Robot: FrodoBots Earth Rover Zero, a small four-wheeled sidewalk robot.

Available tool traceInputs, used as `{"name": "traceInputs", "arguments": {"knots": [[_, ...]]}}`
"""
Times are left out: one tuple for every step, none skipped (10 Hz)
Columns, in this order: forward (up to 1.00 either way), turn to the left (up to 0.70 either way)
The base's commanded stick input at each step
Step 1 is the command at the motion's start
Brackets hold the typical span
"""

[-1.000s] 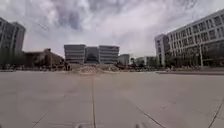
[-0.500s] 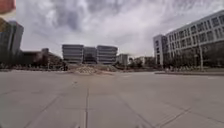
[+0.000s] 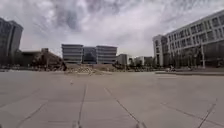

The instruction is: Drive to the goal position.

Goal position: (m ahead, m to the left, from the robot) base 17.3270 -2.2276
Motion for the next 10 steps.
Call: {"name": "traceInputs", "arguments": {"knots": [[0.70, 0.00], [0.70, -0.01], [0.70, -0.11], [0.70, -0.13], [0.70, -0.14], [0.70, -0.09], [0.70, 0.00], [0.70, 0.00], [0.70, 0.00], [0.70, 0.00]]}}
